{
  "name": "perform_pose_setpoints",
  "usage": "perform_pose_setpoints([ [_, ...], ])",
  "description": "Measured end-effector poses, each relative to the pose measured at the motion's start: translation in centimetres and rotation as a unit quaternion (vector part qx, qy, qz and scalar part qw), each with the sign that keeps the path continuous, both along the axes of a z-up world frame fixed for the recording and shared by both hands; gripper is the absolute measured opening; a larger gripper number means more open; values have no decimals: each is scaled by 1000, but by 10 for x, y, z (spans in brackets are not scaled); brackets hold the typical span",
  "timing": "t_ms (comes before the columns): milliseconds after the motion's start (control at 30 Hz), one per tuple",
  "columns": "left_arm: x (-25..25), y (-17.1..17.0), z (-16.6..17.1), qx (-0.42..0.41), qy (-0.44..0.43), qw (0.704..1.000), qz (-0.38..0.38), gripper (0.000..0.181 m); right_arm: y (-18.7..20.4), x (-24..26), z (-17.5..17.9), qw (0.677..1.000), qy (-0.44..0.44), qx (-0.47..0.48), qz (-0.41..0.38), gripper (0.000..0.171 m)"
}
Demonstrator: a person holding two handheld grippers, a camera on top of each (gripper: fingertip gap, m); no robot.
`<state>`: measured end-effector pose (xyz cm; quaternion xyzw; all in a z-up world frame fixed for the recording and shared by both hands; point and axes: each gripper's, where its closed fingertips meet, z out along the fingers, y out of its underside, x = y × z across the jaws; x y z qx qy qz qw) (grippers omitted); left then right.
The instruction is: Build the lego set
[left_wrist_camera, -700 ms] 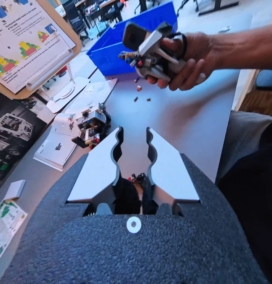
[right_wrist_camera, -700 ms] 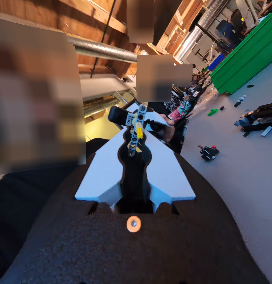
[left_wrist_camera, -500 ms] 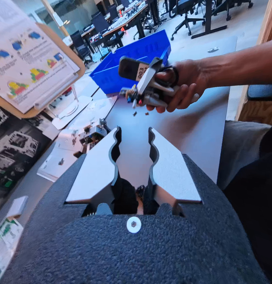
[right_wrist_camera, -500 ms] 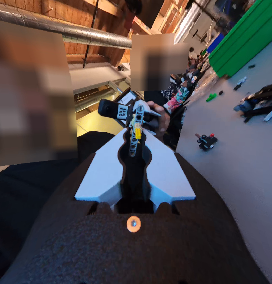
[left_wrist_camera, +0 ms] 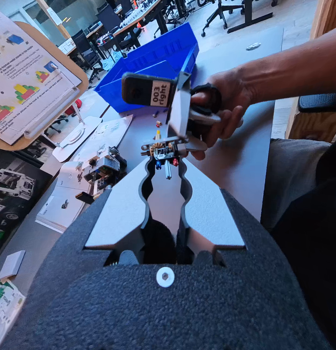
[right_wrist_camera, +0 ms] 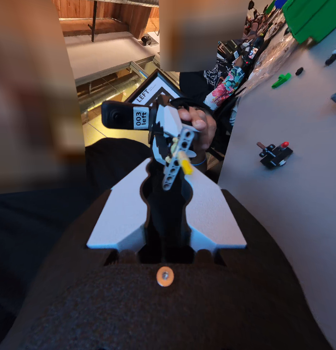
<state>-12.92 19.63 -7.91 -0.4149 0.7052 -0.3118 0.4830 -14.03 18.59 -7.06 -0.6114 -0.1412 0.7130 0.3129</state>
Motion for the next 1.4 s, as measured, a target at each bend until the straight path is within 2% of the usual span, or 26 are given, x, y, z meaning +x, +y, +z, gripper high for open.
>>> perform_pose_setpoints([
  [67, 0, 4, 2, -25, -4, 1000, 5, 22, -1, 2, -2, 999, -40, 31, -18, 39],
  [167, -1, 11, 10, -105, -17, 994, 7, 22, 0, 11, -23, 975, -174, 121, -70, 42],
  [200, -1, 15, 13, -137, -24, 990, 10, 22, 3, 17, -32, 958, -227, 149, -93, 46],
  [267, -2, 20, 19, -207, -36, 978, 13, 22, 17, 32, -43, 900, -336, 225, -159, 49],
  [333, 0, 24, 26, -274, -49, 960, 13, 22, 25, 35, -36, 843, -383, 306, -220, 52],
  [467, 9, 25, 42, -391, -74, 918, 5, 21, 39, 23, -9, 765, -394, 363, -357, 64],
  [567, 15, 23, 50, -448, -88, 889, -1, 21, 44, 20, 20, 735, -347, 387, -435, 59],
  [667, 18, 16, 48, -468, -73, 881, -10, 21, 37, 34, 45, 671, -340, 430, -499, 40],
  [700, 17, 13, 48, -476, -64, 877, -19, 21, 34, 34, 47, 663, -345, 444, -494, 43],
  [767, 13, 6, 46, -487, -37, 872, -34, 21, 28, 27, 44, 659, -363, 474, -458, 35],
  [833, 8, -1, 44, -505, -2, 861, -52, 21, 24, 27, 39, 632, -394, 507, -435, 23],
  [933, -2, -10, 37, -523, 73, 845, -80, 21, 12, 23, 36, 614, -412, 548, -391, 18],
  [1067, -13, -18, 31, -529, 160, 827, -102, 22, 1, 11, 30, 611, -434, 583, -313, 19],
  [1167, -18, -22, 30, -508, 204, 830, -105, 22, -3, 5, 30, 575, -461, 616, -280, 21],
  [1233, -18, -22, 31, -495, 219, 834, -104, 22, -5, 4, 32, 563, -471, 625, -266, 24],
  [1400, -18, -23, 33, -457, 230, 852, -111, 22, -11, 1, 34, 593, -456, 617, -244, 27],
])
